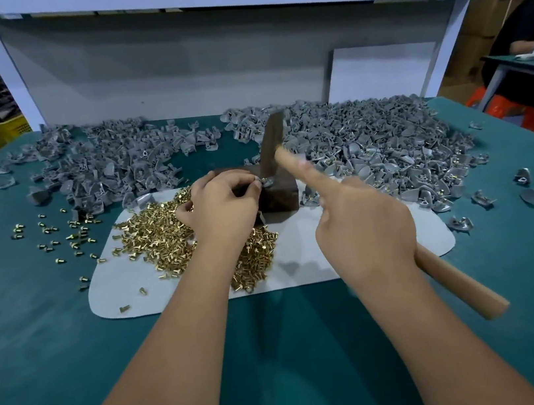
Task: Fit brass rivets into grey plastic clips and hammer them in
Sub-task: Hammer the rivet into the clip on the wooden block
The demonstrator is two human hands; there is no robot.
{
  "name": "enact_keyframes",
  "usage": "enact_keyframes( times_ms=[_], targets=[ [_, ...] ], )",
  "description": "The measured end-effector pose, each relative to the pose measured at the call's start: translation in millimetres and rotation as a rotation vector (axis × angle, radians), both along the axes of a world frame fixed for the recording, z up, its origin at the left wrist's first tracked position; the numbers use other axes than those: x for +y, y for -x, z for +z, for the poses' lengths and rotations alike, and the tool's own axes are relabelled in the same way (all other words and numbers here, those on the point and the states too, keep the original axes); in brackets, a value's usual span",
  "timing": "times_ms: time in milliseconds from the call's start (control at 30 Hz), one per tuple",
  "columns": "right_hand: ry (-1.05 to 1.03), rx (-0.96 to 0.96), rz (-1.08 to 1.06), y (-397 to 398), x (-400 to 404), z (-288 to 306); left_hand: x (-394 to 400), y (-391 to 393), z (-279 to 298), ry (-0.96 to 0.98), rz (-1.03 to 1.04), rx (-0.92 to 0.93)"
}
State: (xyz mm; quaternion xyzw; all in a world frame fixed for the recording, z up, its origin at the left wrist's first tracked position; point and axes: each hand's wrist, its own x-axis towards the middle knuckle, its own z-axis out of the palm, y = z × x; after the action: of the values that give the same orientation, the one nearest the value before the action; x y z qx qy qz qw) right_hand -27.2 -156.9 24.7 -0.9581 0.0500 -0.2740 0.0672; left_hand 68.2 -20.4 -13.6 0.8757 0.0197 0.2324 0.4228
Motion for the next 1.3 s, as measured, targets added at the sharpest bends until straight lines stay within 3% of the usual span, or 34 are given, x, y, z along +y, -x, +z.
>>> enact_keyframes(
  times_ms=[200, 367, 500, 633, 800, 933, 1300],
  targets=[
    [-0.022, -0.098, -0.012, 3.8, 4.2, 3.0, -1.0, -3.1, -3.5, -0.003, 0.024, 0.007],
    [0.003, 0.029, -0.018, 0.6, 0.0, 0.6, -0.1, -1.4, -0.6, 0.009, -0.012, 0.036],
    [-0.039, -0.107, -0.013, 4.3, 5.8, 2.7, -0.5, -2.4, -2.7, 0.005, 0.021, 0.047],
    [0.031, 0.045, 0.008, -1.8, 2.6, -1.8, 0.0, -2.2, -1.7, 0.024, 0.004, 0.059],
    [-0.028, -0.067, -0.006, -1.9, 4.0, -2.0, -1.5, -3.4, -2.0, 0.015, 0.041, 0.057],
    [0.008, 0.021, -0.001, -3.9, 4.9, -3.1, -0.2, -1.2, -1.4, 0.018, 0.021, 0.034],
    [-0.074, -0.090, 0.007, 0.6, 9.2, -2.1, -2.1, -5.4, -4.4, -0.006, 0.067, 0.052]
  ],
)
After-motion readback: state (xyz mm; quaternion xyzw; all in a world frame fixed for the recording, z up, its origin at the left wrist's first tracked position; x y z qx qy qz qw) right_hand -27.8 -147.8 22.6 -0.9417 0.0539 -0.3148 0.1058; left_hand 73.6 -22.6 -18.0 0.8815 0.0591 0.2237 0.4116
